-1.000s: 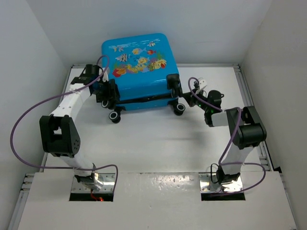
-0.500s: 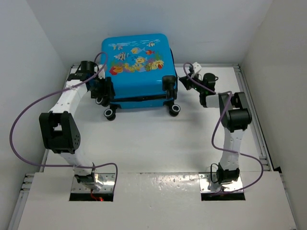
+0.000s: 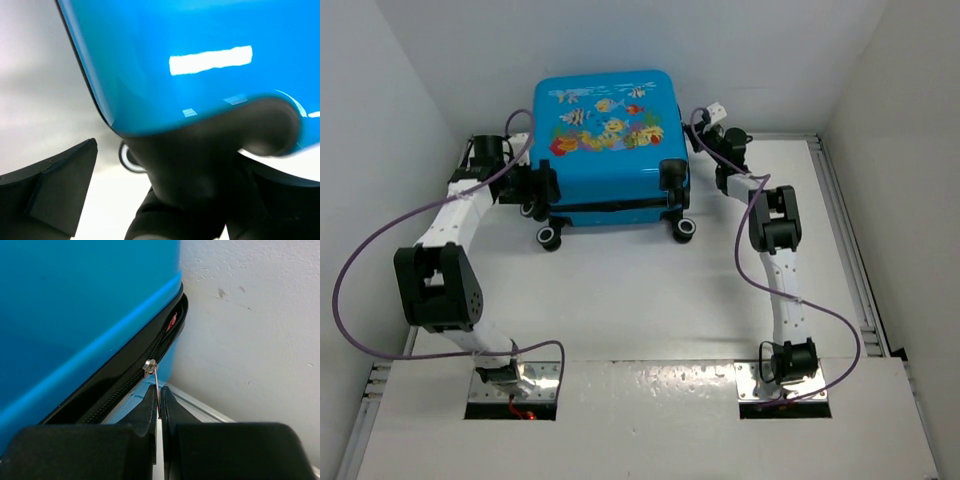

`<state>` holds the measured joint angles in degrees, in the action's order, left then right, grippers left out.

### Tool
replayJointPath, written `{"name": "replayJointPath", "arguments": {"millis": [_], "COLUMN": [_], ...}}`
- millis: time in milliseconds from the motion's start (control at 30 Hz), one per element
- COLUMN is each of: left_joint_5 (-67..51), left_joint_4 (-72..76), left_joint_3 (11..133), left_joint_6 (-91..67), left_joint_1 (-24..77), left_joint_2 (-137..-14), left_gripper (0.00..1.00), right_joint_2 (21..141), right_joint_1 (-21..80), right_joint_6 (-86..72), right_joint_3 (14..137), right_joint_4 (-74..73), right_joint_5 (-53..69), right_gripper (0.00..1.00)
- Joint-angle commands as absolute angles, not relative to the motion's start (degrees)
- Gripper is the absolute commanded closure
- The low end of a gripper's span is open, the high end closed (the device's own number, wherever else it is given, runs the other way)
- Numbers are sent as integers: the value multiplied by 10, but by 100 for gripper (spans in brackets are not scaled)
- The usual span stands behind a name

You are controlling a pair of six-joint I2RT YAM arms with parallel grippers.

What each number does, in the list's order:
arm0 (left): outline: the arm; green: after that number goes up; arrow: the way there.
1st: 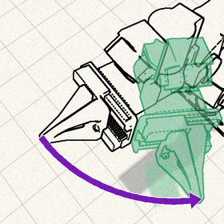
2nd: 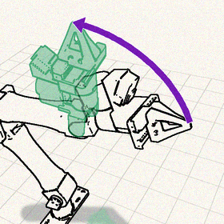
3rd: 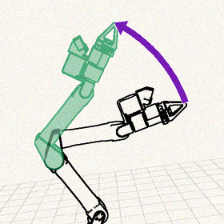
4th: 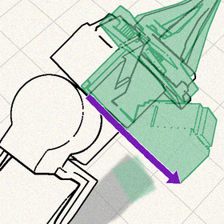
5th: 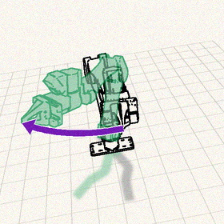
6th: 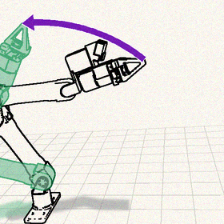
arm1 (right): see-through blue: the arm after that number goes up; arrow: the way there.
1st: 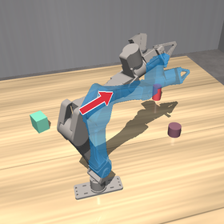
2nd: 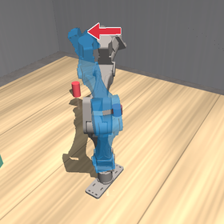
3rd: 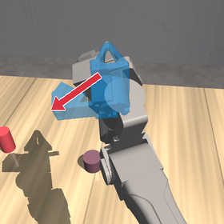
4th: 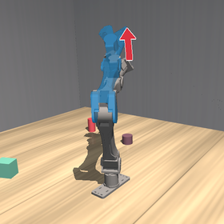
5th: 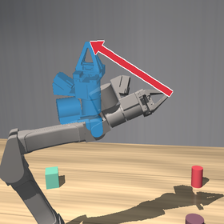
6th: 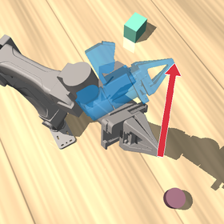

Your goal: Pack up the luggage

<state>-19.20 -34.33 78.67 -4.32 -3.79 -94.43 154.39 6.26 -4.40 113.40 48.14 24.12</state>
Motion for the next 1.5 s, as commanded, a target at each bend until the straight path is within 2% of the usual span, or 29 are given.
{"name": "replayJointPath", "arguments": {"millis": [0, 33, 67, 100, 133, 167, 233, 333, 367, 433, 467, 567, 600, 633, 700, 733, 767, 900, 1100, 1200, 1400, 1467], "left_joint_5": [-183, -188, -188, -179, -170, -162, -147, -136, -136, -112, -106, -89, -74, -63, 16, 31, 40, 73, 31, -61, -143, -212], "left_joint_4": [4, 4, 4, 4, 10, 11, 24, 24, 31, 39, 39, 39, 39, 39, 26, 18, -6, -143, -138, -91, -24, -11], "left_joint_3": [738, 738, 738, 738, 745, 752, 767, 780, 780, 780, 780, 808, 816, 823, 837, 848, 881, 1032, 1152, 1194, 1274, 1283], "left_joint_6": [-52, -47, -47, -53, -74, -86, -119, -132, -132, -179, -198, -259, -273, -287, -322, -329, -293, -286, -273, -257, -257, -241], "left_joint_1": [-36, -36, -31, -31, -36, -41, -54, -67, -67, -73, -80, -80, -80, -80, -69, -69, -75, -94, -108, -113, -119, -106], "left_joint_2": [-894, -883, -873, -853, -844, -835, -814, -801, -794, -794, -794, -810, -821, -826, -838, -863, -884, -1043, -1207, -1263, -1407, -1446], "left_gripper": [0, 0, 0, 0, 0, 0, 0, 0, 0, 0, 0, 0, 0, 0, 0, 5, 9, 15, 18, 18, 18, 18], "right_joint_2": [1546, 1537, 1519, 1511, 1486, 1458, 1394, 1330, 1321, 1302, 1303, 1309, 1310, 1311, 1317, 1322, 1357, 1440, 1421, 1418, 1447, 1447], "right_joint_1": [40, 40, 41, 43, 43, 42, 43, 40, 39, 37, 37, 43, 47, 50, 52, 43, 39, 27, 66, 76, 101, 112], "right_joint_6": [-33, -33, -30, -32, -36, -45, -56, -71, -75, -95, -99, -129, -138, -169, -200, -265, -319, -381, -338, -339, -349, -343], "right_joint_3": [1149, 1138, 1098, 1080, 1063, 1003, 922, 854, 832, 818, 820, 831, 840, 847, 885, 932, 1001, 1168, 1130, 1082, 1093, 1083], "right_joint_4": [469, 489, 498, 515, 535, 543, 562, 581, 580, 555, 549, 519, 500, 489, 406, 367, 233, 88, 66, 101, 122, 136], "right_joint_5": [134, 133, 130, 127, 120, 117, 95, 74, 74, 65, 64, 75, 70, 69, 77, 85, 140, 211, 209, 236, 301, 311], "right_gripper": [100, 100, 96, 87, 75, 54, 37, 31, 34, 45, 56, 71, 82, 84, 91, 93, 100, 100, 100, 100, 100, 100]}}
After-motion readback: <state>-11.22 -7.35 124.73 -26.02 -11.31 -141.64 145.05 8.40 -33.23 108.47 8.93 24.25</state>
